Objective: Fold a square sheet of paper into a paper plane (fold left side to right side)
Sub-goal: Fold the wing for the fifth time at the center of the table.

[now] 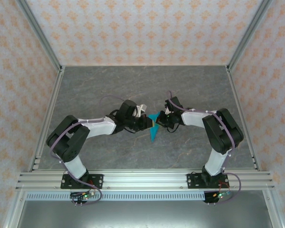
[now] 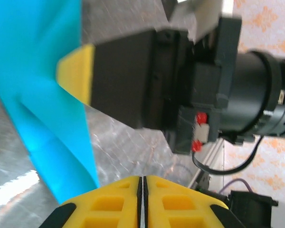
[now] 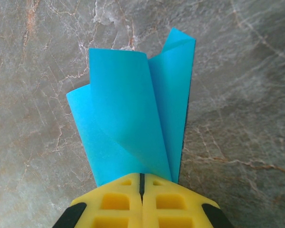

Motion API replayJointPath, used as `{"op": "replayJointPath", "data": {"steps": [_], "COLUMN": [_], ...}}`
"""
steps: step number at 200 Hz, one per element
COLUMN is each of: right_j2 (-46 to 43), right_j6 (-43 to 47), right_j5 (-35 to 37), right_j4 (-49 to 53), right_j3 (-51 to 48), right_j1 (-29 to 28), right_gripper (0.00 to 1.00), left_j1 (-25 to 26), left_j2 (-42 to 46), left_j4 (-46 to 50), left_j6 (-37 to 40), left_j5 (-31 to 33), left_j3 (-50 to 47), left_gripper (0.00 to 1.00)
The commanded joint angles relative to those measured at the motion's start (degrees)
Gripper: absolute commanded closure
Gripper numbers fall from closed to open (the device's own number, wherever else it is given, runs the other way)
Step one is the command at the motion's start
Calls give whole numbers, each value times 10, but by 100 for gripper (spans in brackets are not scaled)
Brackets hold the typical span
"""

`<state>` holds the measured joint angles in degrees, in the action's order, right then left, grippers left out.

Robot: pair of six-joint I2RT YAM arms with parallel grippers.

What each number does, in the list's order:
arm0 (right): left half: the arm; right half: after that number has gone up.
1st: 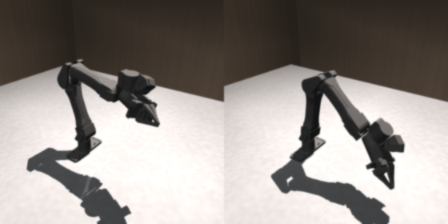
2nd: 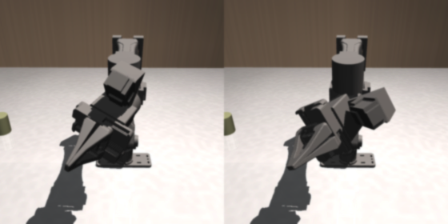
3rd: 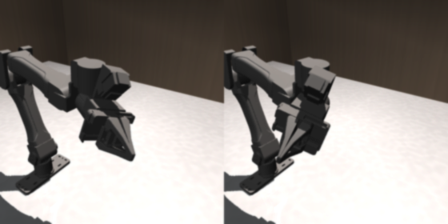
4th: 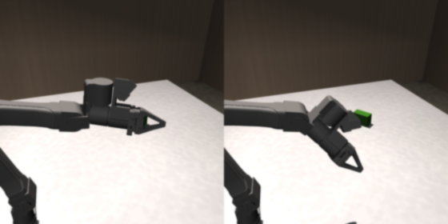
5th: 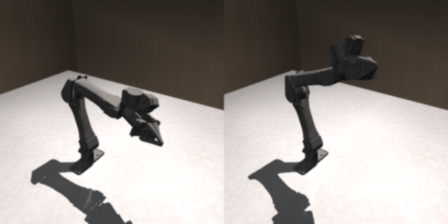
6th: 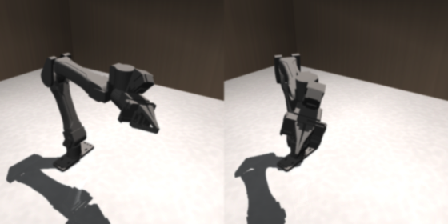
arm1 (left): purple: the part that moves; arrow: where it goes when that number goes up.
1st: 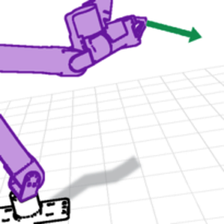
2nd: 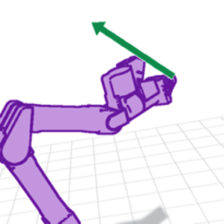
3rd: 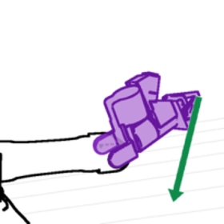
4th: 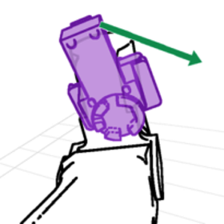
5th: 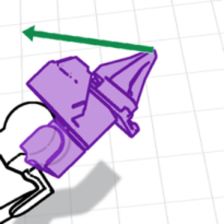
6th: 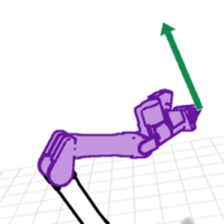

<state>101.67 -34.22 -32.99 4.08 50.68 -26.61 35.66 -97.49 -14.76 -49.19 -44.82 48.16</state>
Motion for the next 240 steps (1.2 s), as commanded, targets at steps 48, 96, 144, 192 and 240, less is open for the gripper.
{"op": "replayJointPath", "data": {"steps": [48,96,144,192,240], "right_j2": [39,40,41,41,41], "right_j6": [13,16,18,21,22], "right_j5": [50,52,55,56,55], "right_j4": [61,65,69,73,74], "right_j3": [-29,-28,-25,-23,-21], "right_j1": [0,0,0,0,0], "right_gripper": [100,100,100,100,100], "left_j1": [38,44,44,44,44], "left_j2": [-57,-70,-79,-94,-101], "left_j4": [-44,-3,47,51,51], "left_j6": [-53,-34,-10,-7,-6], "left_j5": [-25,-8,19,30,34], "left_j3": [20,31,31,23,17], "left_gripper": [89,89,89,89,89]}}
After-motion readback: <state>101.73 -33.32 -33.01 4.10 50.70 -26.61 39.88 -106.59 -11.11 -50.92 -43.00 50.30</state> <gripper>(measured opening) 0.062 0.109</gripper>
